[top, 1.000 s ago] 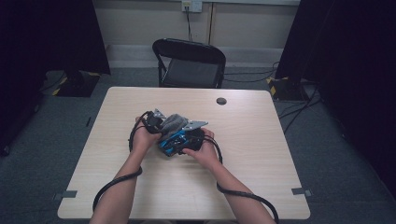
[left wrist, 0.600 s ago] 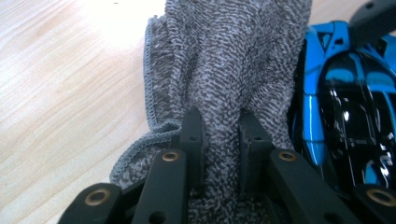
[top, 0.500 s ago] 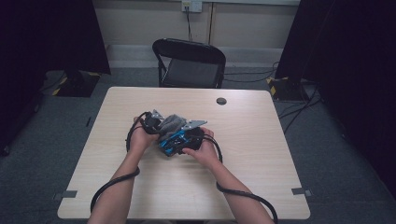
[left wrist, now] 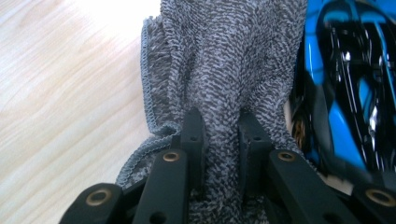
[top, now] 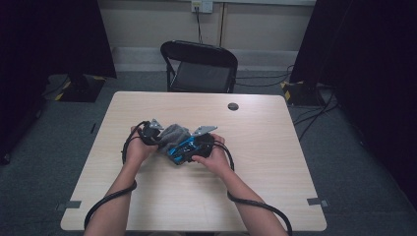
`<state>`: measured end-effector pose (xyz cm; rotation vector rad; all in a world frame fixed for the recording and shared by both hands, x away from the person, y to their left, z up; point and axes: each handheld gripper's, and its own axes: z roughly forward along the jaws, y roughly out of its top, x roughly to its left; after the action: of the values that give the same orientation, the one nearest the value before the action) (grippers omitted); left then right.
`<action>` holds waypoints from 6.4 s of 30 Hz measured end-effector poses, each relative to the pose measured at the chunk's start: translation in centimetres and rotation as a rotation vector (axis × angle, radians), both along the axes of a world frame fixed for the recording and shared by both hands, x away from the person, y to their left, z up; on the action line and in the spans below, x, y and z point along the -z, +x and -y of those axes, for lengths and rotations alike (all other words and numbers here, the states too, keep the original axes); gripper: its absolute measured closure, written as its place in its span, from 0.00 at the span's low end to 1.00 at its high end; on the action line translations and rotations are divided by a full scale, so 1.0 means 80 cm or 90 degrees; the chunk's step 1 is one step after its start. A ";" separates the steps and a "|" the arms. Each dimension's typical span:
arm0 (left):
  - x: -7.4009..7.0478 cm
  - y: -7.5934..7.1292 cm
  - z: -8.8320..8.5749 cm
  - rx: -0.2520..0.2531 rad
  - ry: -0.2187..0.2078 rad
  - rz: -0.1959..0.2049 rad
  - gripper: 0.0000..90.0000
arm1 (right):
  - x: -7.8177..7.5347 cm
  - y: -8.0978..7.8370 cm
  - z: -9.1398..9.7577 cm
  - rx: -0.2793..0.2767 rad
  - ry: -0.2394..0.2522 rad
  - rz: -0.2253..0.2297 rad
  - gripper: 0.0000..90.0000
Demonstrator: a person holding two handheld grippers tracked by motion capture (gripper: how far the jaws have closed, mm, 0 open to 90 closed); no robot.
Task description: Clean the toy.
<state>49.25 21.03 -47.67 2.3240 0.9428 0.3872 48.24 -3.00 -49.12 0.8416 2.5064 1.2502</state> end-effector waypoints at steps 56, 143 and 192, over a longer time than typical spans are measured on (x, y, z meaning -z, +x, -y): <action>-0.027 0.040 0.044 -0.004 -0.021 0.040 0.85 | 0.005 -0.001 0.004 -0.009 0.022 0.013 0.15; -0.006 0.012 0.019 0.038 -0.007 -0.030 0.86 | 0.000 0.002 -0.002 -0.020 0.000 -0.003 0.15; -0.041 -0.072 -0.084 -0.018 -0.064 -0.007 0.86 | -0.002 0.002 -0.004 -0.020 -0.010 -0.008 0.15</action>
<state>43.52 27.71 -44.43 2.2267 0.9788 0.3317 48.44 -2.66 -48.93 0.8121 2.5449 1.2368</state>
